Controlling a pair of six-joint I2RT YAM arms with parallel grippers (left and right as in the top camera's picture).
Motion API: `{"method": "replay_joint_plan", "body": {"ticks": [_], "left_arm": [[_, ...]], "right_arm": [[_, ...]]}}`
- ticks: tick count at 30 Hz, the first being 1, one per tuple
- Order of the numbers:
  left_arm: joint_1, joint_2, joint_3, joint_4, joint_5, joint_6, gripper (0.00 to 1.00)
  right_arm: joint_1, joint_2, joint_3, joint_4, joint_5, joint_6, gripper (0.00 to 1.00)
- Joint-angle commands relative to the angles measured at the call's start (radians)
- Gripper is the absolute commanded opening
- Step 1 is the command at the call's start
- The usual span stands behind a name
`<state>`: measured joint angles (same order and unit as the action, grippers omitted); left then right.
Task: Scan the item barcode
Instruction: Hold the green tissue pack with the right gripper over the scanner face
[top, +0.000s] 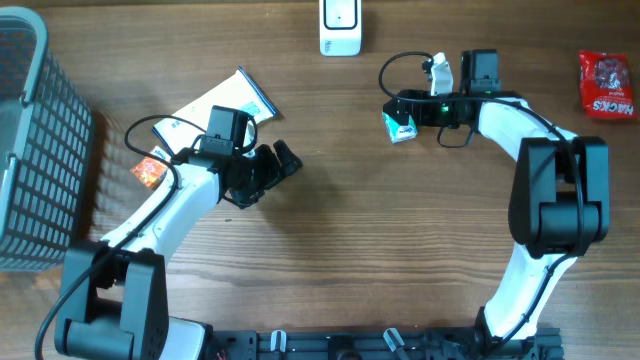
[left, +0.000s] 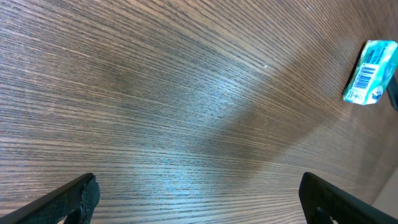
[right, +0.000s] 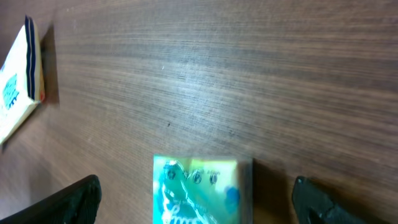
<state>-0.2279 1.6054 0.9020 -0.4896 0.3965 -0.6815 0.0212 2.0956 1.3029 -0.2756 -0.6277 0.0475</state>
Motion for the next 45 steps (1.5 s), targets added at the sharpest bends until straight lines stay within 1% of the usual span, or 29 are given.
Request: {"method": "replay_joint_plan", "body": {"ticks": [1,3,4,7,11,16,19,20,22,28,35,37,40,42,45], "left_arm": [[0.0,-0.011,0.0,0.003,-0.006,0.02,1.0],[0.0,-0.011,0.0,0.003,-0.006,0.021,1.0],[0.0,-0.011,0.0,0.003,-0.006,0.021,1.0],[0.0,-0.011,0.0,0.003,-0.006,0.02,1.0],[0.0,-0.011,0.0,0.003,-0.006,0.02,1.0],[0.0,-0.011,0.0,0.003,-0.006,0.02,1.0],[0.0,-0.011,0.0,0.003,-0.006,0.021,1.0],[0.0,-0.011,0.0,0.003,-0.006,0.021,1.0],[0.0,-0.011,0.0,0.002,-0.006,0.021,1.0],[0.0,-0.011,0.0,0.003,-0.006,0.02,1.0],[0.0,-0.011,0.0,0.003,-0.006,0.02,1.0],[0.0,-0.011,0.0,0.003,-0.006,0.021,1.0],[0.0,-0.011,0.0,0.003,-0.006,0.021,1.0],[0.0,-0.011,0.0,0.003,-0.006,0.021,1.0],[0.0,-0.011,0.0,0.003,-0.006,0.021,1.0]], "right_arm": [[0.005,0.051,-0.005,-0.083,0.061,-0.066,0.89],[0.006,0.051,-0.005,-0.134,0.143,-0.097,0.86],[0.006,0.051,-0.005,-0.162,0.193,-0.105,0.83],[0.006,0.051,-0.005,-0.186,0.216,-0.119,0.64],[0.006,0.055,-0.006,-0.179,0.182,-0.115,0.6],[0.006,0.055,-0.037,-0.166,0.182,-0.114,0.45],[0.006,0.055,-0.037,-0.155,0.159,-0.089,0.25],[0.006,0.055,-0.037,-0.15,0.145,-0.088,0.13],[0.006,0.055,-0.037,-0.138,0.135,-0.06,0.04],[0.006,0.046,0.025,-0.157,0.133,-0.031,0.04],[0.017,0.008,0.179,-0.143,0.14,0.052,0.04],[0.039,0.008,0.228,-0.111,0.188,0.096,0.04],[0.087,0.008,0.262,-0.011,0.278,0.138,0.04],[0.124,0.008,0.272,0.054,0.38,0.159,0.04],[0.183,0.008,0.291,0.136,0.585,0.163,0.04]]}}
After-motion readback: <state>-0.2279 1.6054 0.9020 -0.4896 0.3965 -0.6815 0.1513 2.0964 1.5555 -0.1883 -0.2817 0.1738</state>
